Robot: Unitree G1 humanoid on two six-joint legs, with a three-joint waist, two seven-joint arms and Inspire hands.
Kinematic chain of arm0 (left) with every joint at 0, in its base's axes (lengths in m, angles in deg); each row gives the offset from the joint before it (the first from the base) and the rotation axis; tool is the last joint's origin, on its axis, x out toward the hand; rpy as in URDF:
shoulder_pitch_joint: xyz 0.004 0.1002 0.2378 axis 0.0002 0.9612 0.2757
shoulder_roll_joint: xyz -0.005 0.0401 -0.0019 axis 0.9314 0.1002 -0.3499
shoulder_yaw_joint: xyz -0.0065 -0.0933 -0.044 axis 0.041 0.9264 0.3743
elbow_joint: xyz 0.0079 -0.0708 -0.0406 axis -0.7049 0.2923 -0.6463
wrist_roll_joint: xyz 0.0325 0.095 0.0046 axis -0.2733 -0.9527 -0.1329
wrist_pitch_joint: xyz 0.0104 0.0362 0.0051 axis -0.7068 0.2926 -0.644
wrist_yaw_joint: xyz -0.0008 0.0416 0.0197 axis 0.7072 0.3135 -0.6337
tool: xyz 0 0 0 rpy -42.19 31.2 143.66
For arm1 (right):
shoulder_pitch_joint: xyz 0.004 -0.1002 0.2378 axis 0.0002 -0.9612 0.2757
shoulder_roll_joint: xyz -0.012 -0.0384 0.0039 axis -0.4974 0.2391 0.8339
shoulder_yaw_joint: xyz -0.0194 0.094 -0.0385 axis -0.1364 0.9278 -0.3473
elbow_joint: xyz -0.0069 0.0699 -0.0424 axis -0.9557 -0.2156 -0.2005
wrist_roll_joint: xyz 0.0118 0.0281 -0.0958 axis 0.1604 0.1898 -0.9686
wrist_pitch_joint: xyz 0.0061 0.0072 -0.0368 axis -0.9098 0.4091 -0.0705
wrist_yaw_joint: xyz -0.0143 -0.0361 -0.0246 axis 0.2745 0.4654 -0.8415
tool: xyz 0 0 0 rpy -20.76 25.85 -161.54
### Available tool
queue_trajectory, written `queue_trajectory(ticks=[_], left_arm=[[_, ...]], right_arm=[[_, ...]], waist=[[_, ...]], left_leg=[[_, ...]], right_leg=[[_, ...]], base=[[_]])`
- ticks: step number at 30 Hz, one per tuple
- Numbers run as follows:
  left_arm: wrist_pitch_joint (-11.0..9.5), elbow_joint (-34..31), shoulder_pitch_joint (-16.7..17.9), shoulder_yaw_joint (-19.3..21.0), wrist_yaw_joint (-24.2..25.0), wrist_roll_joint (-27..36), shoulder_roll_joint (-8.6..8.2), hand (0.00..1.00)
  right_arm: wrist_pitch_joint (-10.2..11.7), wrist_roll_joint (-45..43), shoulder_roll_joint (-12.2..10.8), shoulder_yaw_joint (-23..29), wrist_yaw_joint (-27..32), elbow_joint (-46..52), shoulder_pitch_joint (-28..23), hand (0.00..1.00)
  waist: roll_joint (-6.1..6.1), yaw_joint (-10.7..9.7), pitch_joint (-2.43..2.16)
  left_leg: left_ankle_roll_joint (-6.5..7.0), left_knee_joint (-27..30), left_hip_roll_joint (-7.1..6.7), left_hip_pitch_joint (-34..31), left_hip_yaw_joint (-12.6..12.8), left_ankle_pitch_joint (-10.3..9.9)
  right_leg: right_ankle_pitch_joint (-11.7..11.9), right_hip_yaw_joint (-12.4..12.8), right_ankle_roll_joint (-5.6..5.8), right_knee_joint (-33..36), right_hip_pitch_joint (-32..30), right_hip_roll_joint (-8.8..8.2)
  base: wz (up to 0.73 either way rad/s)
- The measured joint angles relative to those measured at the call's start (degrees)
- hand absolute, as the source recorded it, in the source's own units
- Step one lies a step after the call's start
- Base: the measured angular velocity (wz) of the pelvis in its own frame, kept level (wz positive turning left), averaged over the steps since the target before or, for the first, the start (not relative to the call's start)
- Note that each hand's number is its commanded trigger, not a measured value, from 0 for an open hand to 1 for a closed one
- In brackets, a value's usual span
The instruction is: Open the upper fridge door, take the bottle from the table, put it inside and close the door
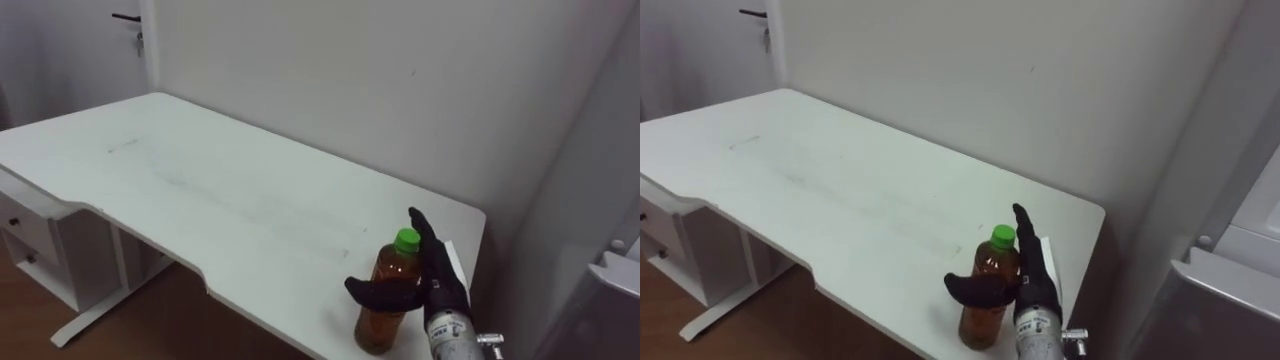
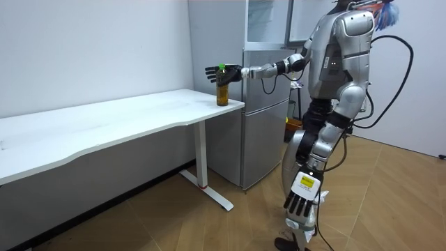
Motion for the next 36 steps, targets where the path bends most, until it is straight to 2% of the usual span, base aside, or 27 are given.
queue_trajectory(ticks=[5,14,16,17,20,25,30,36], left_arm=[[0.2,0.0,-0.1,-0.4,-0.5,0.0,-0.29,0.0],[0.2,0.2,-0.1,-0.8,-2.2,0.0,-0.99,0.0],[0.2,0.2,-0.2,-0.8,-2.6,0.1,-1.37,0.0],[0.2,0.2,-0.2,-0.8,-2.6,0.1,-1.6,0.0],[0.2,0.2,-0.2,-0.8,-2.7,0.2,-1.76,0.0],[0.2,0.2,-0.2,-0.8,-2.7,0.5,-1.76,0.0],[0.2,0.1,0.2,-1.2,-2.7,0.7,-1.71,0.0],[0.2,0.0,-0.1,-1.4,-2.7,0.7,-1.7,0.0]], right_arm=[[0.0,-0.1,0.0,-0.2,-0.5,-0.1,0.0,0.0],[0.0,-2.3,0.0,-0.2,-0.4,-0.1,0.0,0.0],[0.0,-2.3,-0.1,-0.1,-0.4,-0.1,0.0,0.0],[0.0,-2.3,-0.1,-0.1,-0.4,-0.1,0.0,0.0],[0.0,-2.3,-0.1,-0.1,-0.4,-0.2,0.0,0.0],[0.0,-2.2,-0.3,0.0,0.0,-0.8,0.0,0.0],[0.0,3.8,-1.1,0.1,2.4,-1.8,0.0,0.0],[0.2,7.8,-1.1,0.4,4.7,-2.0,0.0,0.0]], waist=[[0.68,0.1,0.41],[1.1,0.0,0.05],[1.3,-0.1,-0.11],[1.3,-0.1,-0.34],[1.66,-0.2,-0.54],[1.74,-0.2,-0.5],[1.9,-0.2,-0.37],[2.0,-0.1,-0.25]], left_leg=[[0.01,0.4,-0.02,-0.1,0.0,0.0],[0.06,0.6,-0.02,-0.8,0.4,0.0],[0.06,0.6,-0.02,-0.8,0.3,0.0],[0.07,0.6,-0.03,-0.8,0.4,0.0],[0.07,0.6,-0.01,-0.8,0.3,0.0],[0.07,0.6,-0.02,-0.8,0.3,0.1],[0.08,0.6,-0.06,-1.0,0.2,0.1],[0.14,0.8,-0.06,-2.1,0.0,0.1]], right_leg=[[0.0,0.0,-0.01,0.4,-0.1,-0.1],[0.1,0.1,-0.11,0.6,-0.9,-0.12],[0.1,0.1,-0.11,0.6,-0.9,-0.13],[0.1,0.2,-0.11,0.6,-0.9,-0.13],[0.1,0.1,-0.11,0.6,-0.8,-0.12],[0.1,0.1,-0.12,0.6,-0.8,-0.16],[0.1,-0.4,-0.11,0.5,-0.9,-0.23],[0.1,-0.8,-0.14,0.6,-1.8,-0.3]], base=[[0.0],[0.0],[0.0],[0.0],[0.0],[0.0],[0.0],[0.01]])
